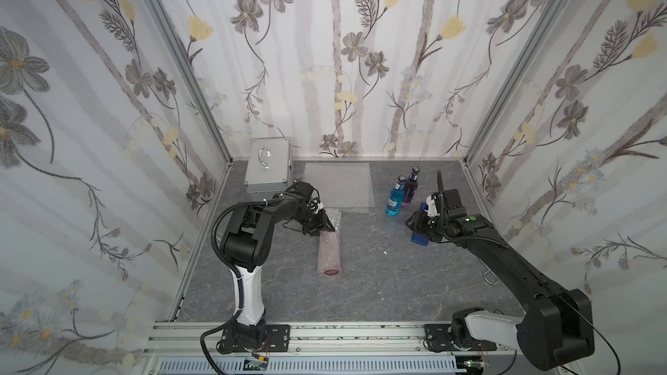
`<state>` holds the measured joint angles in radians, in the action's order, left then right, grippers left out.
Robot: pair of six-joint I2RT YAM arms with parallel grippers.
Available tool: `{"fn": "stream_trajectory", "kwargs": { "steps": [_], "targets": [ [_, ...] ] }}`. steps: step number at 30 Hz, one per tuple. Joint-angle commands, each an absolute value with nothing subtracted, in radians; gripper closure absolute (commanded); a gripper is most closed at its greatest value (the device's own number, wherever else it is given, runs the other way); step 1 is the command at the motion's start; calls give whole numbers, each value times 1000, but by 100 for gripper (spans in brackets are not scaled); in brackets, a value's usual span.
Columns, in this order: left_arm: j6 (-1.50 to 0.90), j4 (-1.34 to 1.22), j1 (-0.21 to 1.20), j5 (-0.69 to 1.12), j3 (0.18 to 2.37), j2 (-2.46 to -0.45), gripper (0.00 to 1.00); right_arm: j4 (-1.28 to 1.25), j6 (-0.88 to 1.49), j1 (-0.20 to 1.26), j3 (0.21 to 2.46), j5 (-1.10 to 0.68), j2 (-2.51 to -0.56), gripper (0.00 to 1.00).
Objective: Wrap wine bottles in bubble wrap
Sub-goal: Tear off the tape using the Tape Cutter.
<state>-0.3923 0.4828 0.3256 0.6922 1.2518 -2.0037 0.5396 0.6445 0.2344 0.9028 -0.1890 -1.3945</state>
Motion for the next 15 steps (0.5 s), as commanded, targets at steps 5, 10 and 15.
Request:
{"fn": "stream_trajectory", "kwargs": {
  "steps": [5, 10, 15],
  "targets": [
    [-402, 507, 330, 640, 1245, -2001, 71, 515, 611, 67, 854, -106, -1390, 35],
    [-403, 507, 331, 637, 1241, -2000, 71, 458, 577, 55, 871, -150, -1468, 36],
    [-400, 508, 335, 635, 1242, -1999, 71, 386, 580, 22, 854, -184, -1523, 36]
  ]
}}
